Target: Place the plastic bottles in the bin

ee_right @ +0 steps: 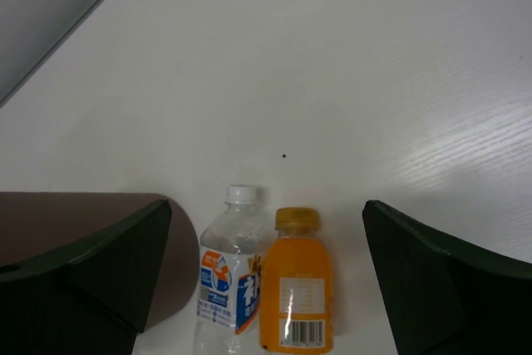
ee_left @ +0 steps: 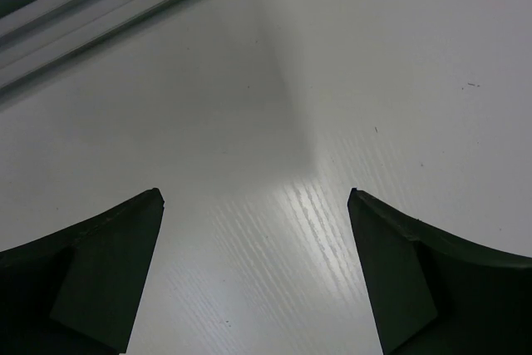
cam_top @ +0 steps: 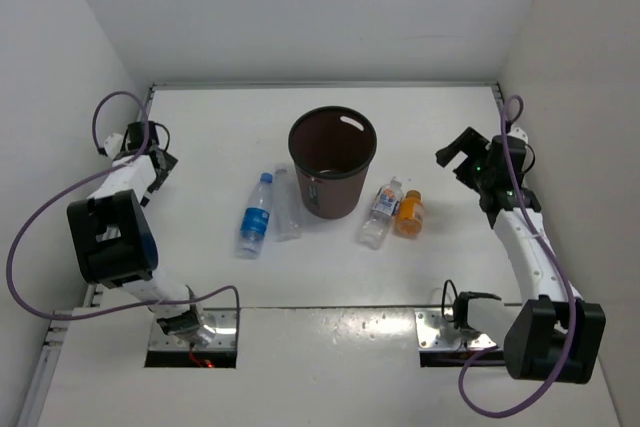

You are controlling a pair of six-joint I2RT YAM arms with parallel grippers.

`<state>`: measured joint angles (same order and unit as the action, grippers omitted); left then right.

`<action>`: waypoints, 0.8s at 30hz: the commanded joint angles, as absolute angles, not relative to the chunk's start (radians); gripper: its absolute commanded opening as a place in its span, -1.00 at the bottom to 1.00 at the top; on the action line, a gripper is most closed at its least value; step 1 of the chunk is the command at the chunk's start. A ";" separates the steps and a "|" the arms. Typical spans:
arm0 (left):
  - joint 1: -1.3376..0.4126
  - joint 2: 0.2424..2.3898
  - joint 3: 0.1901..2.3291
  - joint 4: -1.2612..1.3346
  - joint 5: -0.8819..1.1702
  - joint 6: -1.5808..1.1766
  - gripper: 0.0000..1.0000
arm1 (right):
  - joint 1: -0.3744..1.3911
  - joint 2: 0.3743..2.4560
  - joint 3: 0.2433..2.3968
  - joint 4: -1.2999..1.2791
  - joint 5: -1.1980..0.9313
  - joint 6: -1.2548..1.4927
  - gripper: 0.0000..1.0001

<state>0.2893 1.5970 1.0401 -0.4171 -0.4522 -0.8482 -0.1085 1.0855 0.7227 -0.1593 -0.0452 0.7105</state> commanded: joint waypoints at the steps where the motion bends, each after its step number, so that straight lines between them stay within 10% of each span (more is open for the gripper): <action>1: 0.301 1.559 1.028 -0.419 -0.446 -0.877 1.00 | -0.106 1.086 0.775 -0.201 0.001 0.709 1.00; 24: 0.310 1.566 0.997 -0.376 -0.373 -0.902 1.00 | -0.074 1.224 0.701 -0.290 -0.201 0.817 1.00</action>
